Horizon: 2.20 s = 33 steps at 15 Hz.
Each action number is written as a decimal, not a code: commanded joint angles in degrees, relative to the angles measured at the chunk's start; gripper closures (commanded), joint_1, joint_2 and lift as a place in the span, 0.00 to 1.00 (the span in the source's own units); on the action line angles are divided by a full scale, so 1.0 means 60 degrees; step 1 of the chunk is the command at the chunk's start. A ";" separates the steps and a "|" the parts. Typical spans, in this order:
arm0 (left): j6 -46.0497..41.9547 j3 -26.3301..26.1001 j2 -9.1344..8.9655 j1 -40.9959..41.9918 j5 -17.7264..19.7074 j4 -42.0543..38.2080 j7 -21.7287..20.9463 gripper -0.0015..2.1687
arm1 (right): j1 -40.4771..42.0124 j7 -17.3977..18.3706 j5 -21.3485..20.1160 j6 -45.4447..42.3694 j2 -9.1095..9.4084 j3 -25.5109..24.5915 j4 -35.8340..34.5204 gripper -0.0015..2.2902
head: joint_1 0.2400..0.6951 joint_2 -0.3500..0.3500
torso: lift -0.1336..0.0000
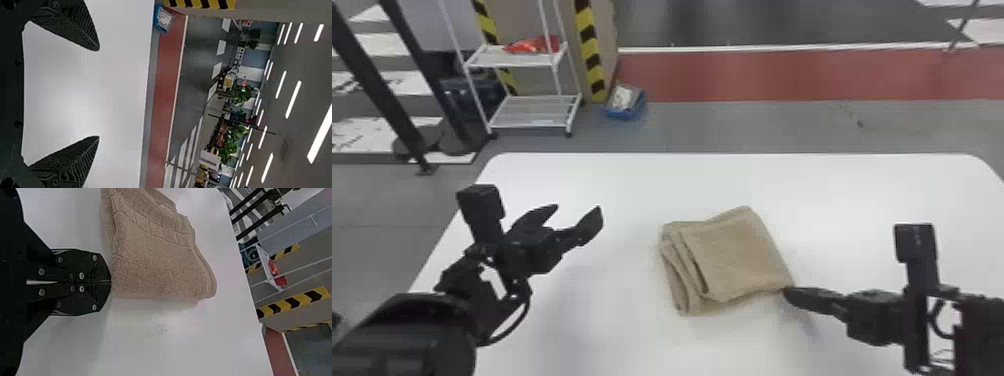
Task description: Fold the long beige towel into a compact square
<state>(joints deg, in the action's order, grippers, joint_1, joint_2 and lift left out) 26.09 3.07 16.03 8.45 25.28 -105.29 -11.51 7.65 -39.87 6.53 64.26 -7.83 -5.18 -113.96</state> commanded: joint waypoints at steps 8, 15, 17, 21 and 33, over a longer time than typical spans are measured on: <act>-0.0545 0.0030 0.0214 0.0290 0.0196 -0.0089 -0.0118 0.04 | -0.2374 0.0508 -0.0795 -0.1488 0.0469 0.0658 0.2498 0.72 | 1.00 0.67 | 0.07; -0.0604 -0.0321 0.0185 0.0261 0.0210 -0.0001 -0.0103 0.04 | -0.0924 -0.0825 0.1285 -0.4271 0.0249 -0.2169 0.2762 0.72 | 1.00 0.59 | 0.07; -0.0868 -0.0614 0.0156 0.0188 0.0166 0.0145 -0.0030 0.04 | -0.0264 -0.1148 0.1739 -0.4857 0.0132 -0.3209 0.2440 0.72 | 1.00 0.53 | 0.07; -0.1043 -0.1215 0.0141 -0.0061 -0.0083 0.0512 0.0028 0.17 | 0.0834 -0.1631 0.1871 -0.6321 0.0044 -0.4630 0.2044 0.72 | 1.00 0.31 | 0.07; -0.2069 -0.2313 0.0126 -0.0281 -0.1518 0.1918 0.0468 0.87 | 0.1903 -0.2378 0.2999 -0.7464 0.0162 -0.5099 0.1737 0.72 | 1.00 0.18 | 0.07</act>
<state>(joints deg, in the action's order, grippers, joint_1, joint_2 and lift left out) 13.85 -10.58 16.82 5.74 16.11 -93.24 -8.66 18.40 -53.97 23.62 19.71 -6.92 -35.09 -103.51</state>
